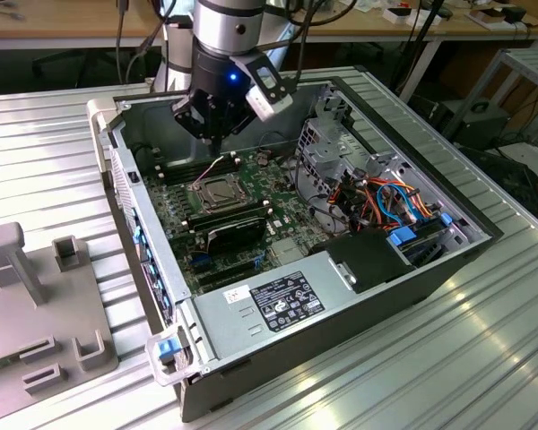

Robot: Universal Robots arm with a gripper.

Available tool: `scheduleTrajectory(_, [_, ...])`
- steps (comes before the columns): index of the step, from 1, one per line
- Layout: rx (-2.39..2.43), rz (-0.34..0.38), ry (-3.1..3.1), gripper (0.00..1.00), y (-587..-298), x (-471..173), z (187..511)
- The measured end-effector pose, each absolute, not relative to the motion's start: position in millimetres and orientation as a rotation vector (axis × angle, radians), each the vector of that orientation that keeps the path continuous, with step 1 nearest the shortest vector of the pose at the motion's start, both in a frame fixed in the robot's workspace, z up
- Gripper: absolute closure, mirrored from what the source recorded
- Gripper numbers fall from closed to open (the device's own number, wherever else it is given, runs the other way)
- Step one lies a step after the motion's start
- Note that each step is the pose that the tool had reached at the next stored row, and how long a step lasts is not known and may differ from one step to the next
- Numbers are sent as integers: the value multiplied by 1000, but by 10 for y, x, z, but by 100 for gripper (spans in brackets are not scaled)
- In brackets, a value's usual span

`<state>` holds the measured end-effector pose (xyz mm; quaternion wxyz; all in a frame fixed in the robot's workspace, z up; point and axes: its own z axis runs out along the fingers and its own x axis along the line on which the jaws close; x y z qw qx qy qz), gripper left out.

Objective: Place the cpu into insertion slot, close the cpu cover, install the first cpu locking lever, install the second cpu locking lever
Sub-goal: 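Install the first cpu locking lever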

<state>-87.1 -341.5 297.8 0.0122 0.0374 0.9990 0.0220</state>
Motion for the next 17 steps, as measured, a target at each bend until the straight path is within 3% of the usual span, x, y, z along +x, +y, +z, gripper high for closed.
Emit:
scheduleTrajectory(2, [117, 69, 3114, 89, -3388, -867, 2935])
scheduleTrajectory(9, [114, 69, 3116, 89, -3084, -762, 2334])
scheduleTrajectory(17, [114, 69, 3119, 89, -3083, -570, 2208])
